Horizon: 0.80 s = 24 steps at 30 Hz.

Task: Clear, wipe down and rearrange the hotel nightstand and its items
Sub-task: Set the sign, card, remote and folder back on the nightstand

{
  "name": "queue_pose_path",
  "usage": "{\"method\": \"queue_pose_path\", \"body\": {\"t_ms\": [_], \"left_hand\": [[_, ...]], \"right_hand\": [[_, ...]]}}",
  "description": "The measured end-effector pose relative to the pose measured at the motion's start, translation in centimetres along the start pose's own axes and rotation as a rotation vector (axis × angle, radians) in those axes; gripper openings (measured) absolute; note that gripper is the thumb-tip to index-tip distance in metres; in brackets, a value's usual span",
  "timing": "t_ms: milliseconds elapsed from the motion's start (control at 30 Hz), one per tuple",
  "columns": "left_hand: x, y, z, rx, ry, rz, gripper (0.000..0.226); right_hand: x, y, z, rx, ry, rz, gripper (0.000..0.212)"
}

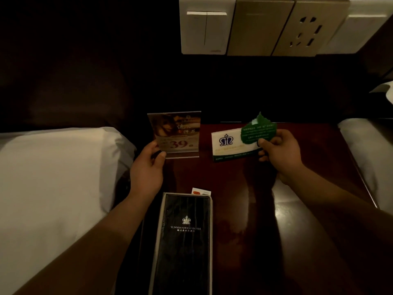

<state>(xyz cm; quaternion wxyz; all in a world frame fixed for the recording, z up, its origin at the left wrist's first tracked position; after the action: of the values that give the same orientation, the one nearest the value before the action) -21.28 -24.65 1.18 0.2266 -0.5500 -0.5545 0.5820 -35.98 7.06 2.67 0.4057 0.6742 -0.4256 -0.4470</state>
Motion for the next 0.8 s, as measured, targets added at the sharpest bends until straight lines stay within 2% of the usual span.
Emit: {"method": "queue_pose_path", "body": {"t_ms": [233, 400, 800], "left_hand": [[-0.6, -0.5, 2.0, -0.027, -0.091, 0.032, 0.021], [-0.7, -0.6, 1.9, -0.028, -0.078, 0.072, 0.021], [-1.1, -1.1, 2.0, 0.037, -0.066, 0.216, 0.023]], "right_hand": [[0.8, 0.1, 1.0, -0.042, -0.045, 0.041, 0.034], [1.0, -0.1, 0.9, -0.06, -0.045, 0.023, 0.028], [0.7, -0.5, 1.1, -0.036, -0.038, 0.0, 0.033]]}}
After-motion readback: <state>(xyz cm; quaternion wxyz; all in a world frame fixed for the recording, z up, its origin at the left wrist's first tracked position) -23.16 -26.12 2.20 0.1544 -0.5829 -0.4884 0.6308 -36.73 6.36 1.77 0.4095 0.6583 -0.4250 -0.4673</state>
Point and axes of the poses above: each hand's wrist, its own z-axis towards the middle knuckle, its own x-axis out of the palm, y = z × x, the point moved 5 cm from there along z, towards the middle knuckle, and after that the axes turned 12 degrees about y, right-handed, at the moved point
